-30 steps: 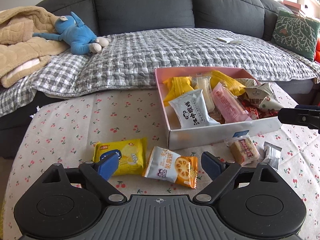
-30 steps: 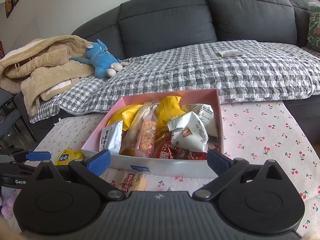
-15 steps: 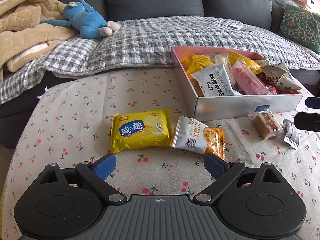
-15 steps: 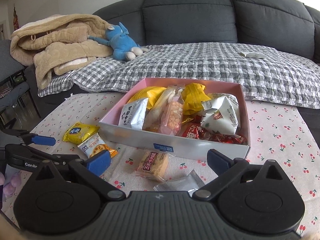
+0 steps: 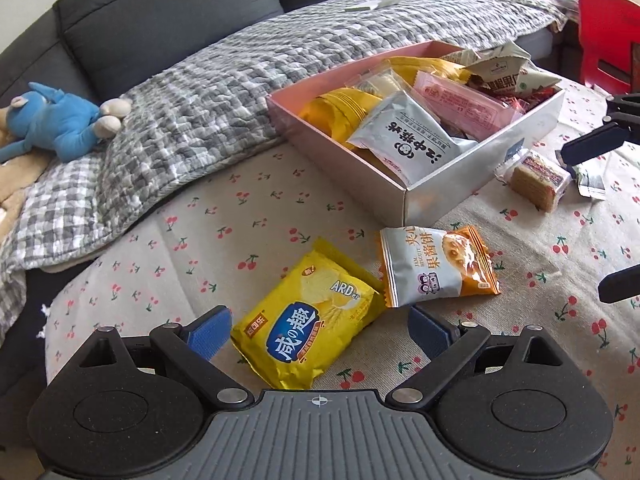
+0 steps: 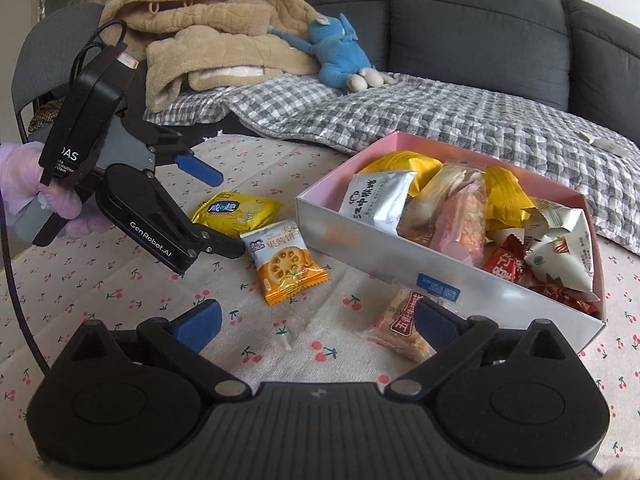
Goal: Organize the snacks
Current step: 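Withdraw both tools from the box toward the remaining snacks, then grasp the yellow biscuit pack with the left tool while the right tool grasps the orange-print packet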
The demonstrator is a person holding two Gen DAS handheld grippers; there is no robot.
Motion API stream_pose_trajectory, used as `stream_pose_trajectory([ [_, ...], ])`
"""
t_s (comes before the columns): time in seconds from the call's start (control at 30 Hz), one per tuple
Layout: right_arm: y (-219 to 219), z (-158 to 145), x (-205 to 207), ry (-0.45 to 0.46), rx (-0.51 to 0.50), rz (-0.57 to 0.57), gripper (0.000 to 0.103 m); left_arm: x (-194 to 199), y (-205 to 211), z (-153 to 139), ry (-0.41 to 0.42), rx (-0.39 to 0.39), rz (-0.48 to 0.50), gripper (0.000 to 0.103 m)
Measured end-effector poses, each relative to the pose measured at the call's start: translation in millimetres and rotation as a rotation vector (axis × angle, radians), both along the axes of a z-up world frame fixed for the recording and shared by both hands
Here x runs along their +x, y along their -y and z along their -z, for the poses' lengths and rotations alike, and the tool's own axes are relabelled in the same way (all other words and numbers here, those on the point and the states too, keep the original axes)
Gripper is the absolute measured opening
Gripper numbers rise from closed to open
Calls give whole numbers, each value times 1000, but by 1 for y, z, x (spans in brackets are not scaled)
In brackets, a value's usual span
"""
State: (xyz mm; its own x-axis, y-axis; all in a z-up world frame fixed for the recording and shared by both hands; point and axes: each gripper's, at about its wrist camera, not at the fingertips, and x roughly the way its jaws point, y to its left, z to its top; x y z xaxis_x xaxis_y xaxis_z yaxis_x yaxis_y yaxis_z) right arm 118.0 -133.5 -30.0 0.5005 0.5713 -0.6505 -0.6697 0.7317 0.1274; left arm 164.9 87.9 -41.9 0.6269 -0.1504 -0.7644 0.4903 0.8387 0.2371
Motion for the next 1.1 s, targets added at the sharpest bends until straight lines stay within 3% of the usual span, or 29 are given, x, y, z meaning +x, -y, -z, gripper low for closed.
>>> stream_pose_trajectory([
  [0.13, -21, 5, 6, -7, -6, -48, 102, 8, 0, 5, -34, 19, 87, 97],
  [0.4, -62, 26, 28, 6, -88, -135, 88, 16, -4, 6, -65, -26, 91, 96],
  [0.57, -66, 29, 26, 39, -105, -167, 90, 9, -8, 7, -45, -67, 60, 91],
  [0.67, -64, 29, 26, 27, -94, -177, 80, 3, -7, 7, -31, -80, 35, 85],
  [0.8, -63, 27, 25, 13, -85, -164, 51, -8, -1, 5, -13, -78, 8, 70],
  [0.93, -59, 26, 18, 18, -88, -147, 30, -18, 7, 4, -4, -68, -26, 55],
  [1.03, -53, 24, 11, 17, -95, -132, 21, -24, 12, 4, -3, -81, -67, 39],
  [1.1, -50, 23, 8, 23, -110, -126, 19, -28, 17, 4, -6, -90, -98, 35],
])
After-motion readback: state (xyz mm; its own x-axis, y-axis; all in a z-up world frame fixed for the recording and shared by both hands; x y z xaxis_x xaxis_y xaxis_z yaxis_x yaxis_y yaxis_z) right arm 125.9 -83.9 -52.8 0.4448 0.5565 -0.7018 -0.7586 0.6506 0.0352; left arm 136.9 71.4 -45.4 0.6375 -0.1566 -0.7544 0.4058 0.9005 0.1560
